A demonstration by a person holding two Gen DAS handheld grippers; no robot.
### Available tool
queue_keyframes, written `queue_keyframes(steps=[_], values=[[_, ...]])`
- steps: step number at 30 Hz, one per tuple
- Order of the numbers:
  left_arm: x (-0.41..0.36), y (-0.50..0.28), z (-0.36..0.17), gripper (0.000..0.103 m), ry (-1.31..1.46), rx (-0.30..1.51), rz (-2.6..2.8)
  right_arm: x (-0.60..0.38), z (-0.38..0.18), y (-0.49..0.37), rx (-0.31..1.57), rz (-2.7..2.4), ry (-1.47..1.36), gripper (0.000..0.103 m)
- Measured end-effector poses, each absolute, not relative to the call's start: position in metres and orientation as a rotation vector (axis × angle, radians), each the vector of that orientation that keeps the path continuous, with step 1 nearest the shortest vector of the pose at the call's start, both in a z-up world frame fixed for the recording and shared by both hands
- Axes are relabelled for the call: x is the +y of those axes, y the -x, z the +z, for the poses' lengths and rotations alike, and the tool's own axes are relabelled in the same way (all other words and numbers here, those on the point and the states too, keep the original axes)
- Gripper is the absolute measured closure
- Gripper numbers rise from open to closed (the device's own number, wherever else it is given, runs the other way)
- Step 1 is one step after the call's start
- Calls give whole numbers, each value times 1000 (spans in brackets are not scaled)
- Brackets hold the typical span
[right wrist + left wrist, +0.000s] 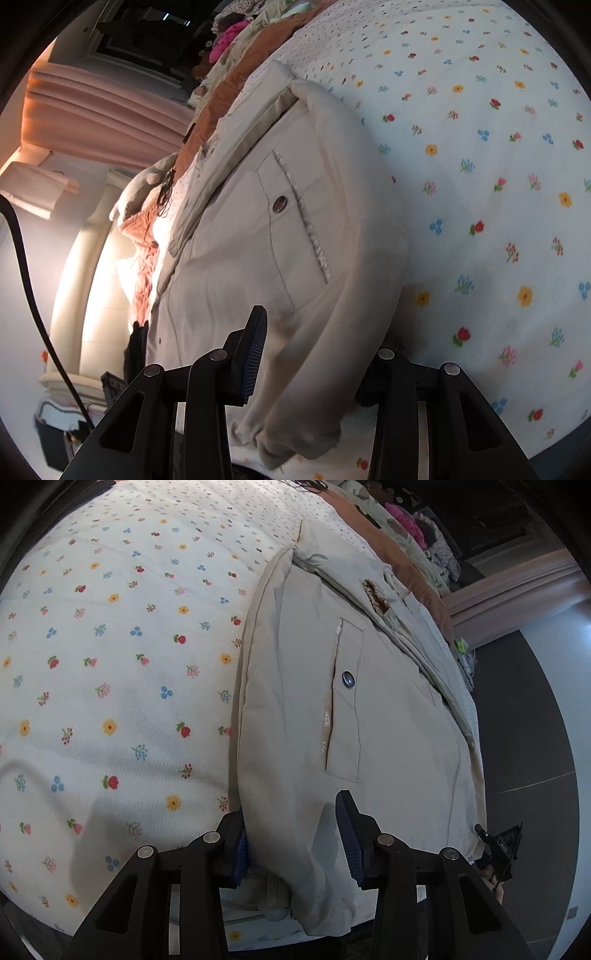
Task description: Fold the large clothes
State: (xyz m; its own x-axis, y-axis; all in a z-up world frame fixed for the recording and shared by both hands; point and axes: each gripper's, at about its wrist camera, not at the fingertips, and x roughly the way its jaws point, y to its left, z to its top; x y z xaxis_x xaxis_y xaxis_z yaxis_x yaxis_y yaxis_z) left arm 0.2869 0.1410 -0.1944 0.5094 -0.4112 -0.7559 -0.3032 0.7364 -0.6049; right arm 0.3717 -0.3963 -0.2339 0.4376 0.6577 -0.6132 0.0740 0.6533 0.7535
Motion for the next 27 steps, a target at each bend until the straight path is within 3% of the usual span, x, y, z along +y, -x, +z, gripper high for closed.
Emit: queue_keyframes(steps=[1, 2, 6, 27], values=[[141, -286, -195, 75, 767, 1066, -58, -394, -233, -371, 1074, 409, -798, 65], [142, -285, -196, 87, 772, 1068, -45, -395, -233, -369, 1070, 394, -795, 72], [151, -282, -195, 96, 847, 1030, -51, -391, -230, -366, 1040, 342, -796, 86], [178, -250, -51, 100, 766, 706, -80, -351, -70, -352, 772, 461, -662, 91]])
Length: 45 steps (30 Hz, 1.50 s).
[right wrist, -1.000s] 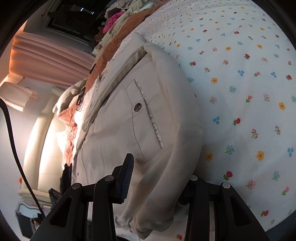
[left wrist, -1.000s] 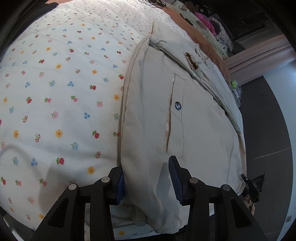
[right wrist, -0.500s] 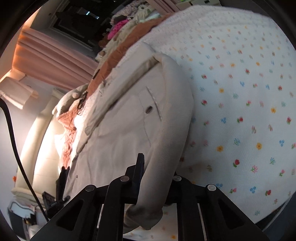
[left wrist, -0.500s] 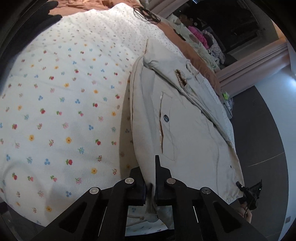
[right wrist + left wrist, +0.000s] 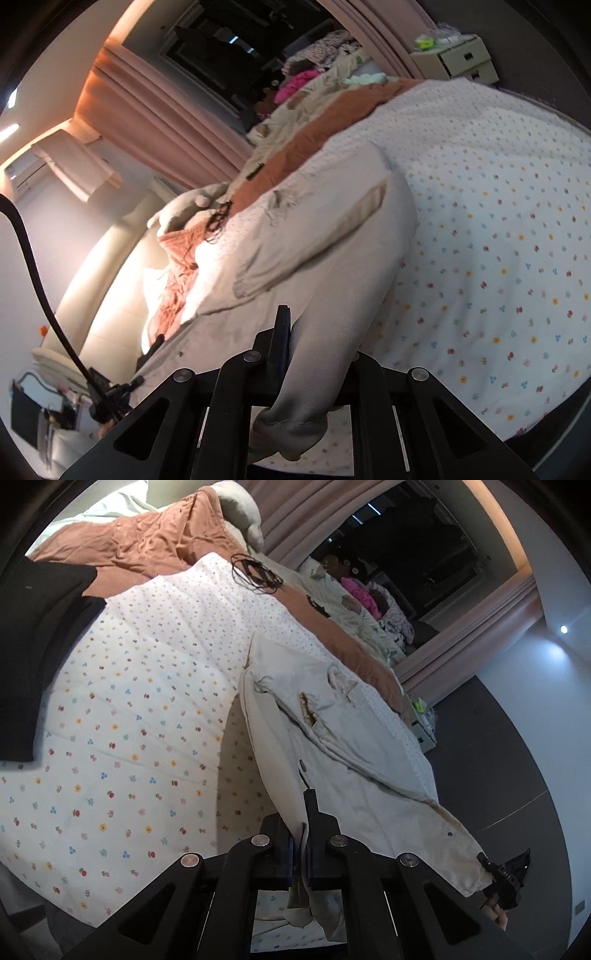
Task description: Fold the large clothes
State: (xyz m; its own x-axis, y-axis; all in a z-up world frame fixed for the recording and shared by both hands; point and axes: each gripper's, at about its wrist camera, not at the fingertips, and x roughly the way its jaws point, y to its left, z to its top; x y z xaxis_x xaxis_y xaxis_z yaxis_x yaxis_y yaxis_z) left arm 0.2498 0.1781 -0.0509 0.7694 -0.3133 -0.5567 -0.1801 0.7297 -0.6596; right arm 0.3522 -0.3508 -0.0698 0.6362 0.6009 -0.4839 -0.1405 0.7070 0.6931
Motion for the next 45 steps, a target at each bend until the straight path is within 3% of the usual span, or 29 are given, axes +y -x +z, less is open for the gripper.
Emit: queue_keyframes(steps=[17, 23, 45], values=[[196, -186, 66, 100, 741, 450, -119, -340, 41, -306, 555, 663, -644, 91], [201, -177, 89, 100, 723, 392, -97, -339, 57, -307, 507, 662, -623, 91], [207, -308, 96, 99, 653, 366, 65, -338, 50, -414, 507, 420, -647, 91]])
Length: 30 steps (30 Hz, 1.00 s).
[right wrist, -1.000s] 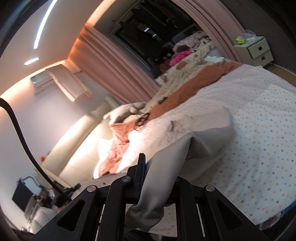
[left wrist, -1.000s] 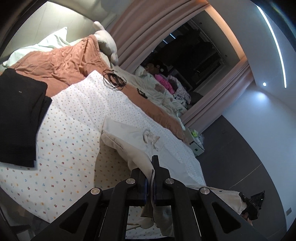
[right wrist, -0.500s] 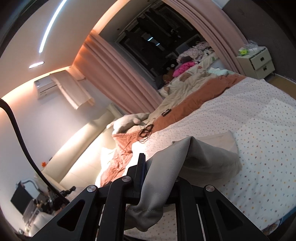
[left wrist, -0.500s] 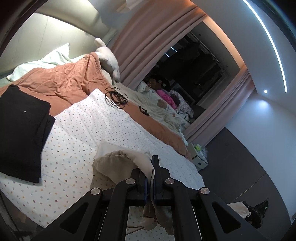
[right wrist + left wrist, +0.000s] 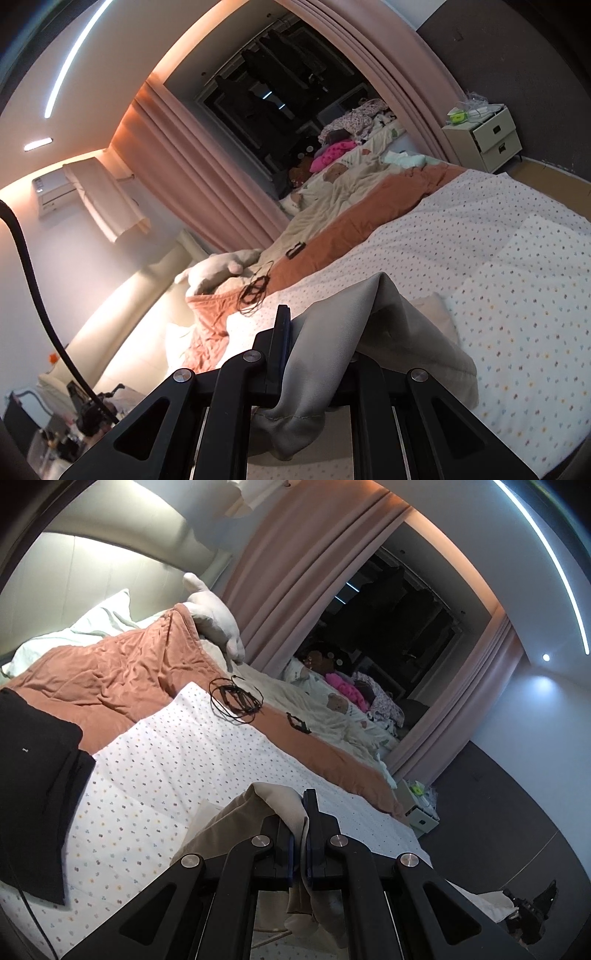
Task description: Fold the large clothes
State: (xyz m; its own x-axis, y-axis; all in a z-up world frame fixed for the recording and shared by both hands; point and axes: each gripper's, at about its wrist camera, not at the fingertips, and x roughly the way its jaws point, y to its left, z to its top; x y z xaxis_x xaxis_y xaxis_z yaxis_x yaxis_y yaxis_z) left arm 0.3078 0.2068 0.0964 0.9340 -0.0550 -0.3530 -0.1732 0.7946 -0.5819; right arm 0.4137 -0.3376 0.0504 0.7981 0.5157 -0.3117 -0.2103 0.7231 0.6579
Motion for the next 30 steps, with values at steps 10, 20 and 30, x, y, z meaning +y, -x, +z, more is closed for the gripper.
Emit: queue_keyframes(steps=[10, 20, 30], values=[[215, -391, 64, 99, 586, 433, 139, -320, 31, -485, 538, 355, -557, 91], [231, -477, -4, 99, 586, 579, 186, -300, -28, -566, 647, 307, -501, 91], [240, -545, -85, 98, 600, 766, 225, -286, -96, -623, 792, 209, -479, 91]])
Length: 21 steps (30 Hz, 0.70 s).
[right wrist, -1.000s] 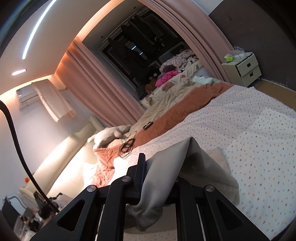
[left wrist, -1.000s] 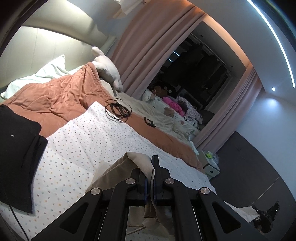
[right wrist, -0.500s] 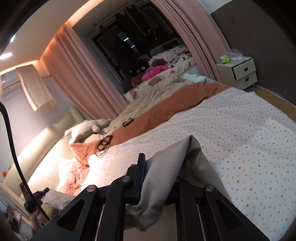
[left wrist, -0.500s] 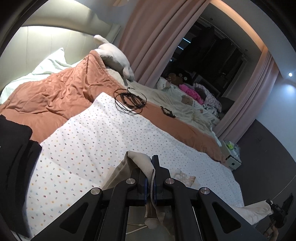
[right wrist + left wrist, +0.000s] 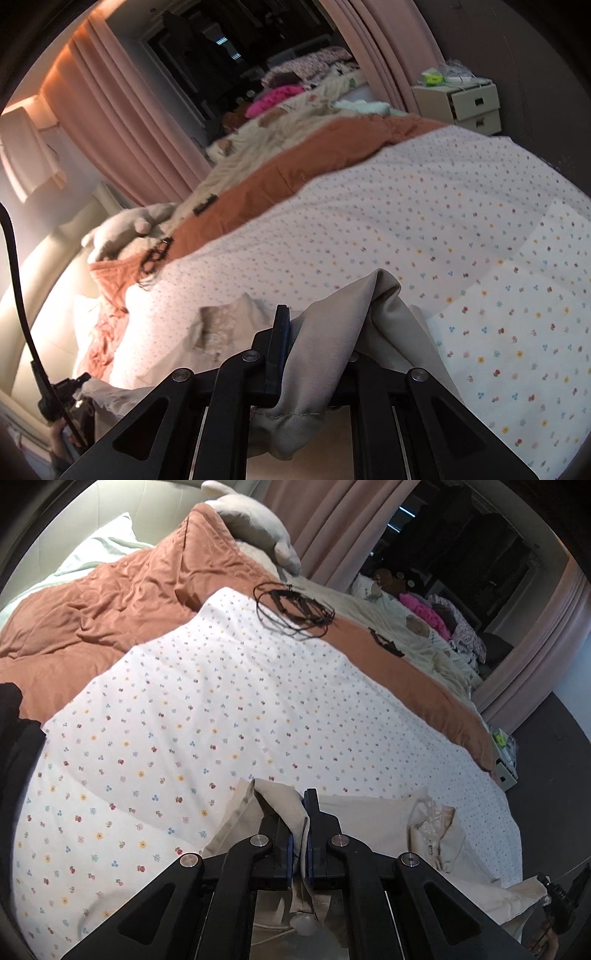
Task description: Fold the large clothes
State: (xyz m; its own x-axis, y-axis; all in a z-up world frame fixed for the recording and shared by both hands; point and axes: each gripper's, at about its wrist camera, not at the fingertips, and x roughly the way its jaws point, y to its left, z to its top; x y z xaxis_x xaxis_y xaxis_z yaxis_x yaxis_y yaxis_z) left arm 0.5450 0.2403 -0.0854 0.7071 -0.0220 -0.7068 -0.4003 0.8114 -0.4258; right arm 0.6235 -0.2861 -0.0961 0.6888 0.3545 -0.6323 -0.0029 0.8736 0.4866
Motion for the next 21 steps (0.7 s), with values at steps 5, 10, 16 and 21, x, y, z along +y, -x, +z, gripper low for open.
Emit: queue_keyframes(steps=[5, 10, 16, 21], values=[[238, -573, -134, 65, 643, 937, 171, -279, -134, -640, 918, 133, -485, 12], [233, -559, -122, 22, 631, 874, 141, -268, -137, -631, 913, 165, -420, 11], [237, -536, -103, 21, 520, 856, 183, -246, -133, -615, 922, 184, -275, 11], [246, -505, -113, 23, 459, 910, 240, -250, -133, -596, 938, 90, -144, 12]])
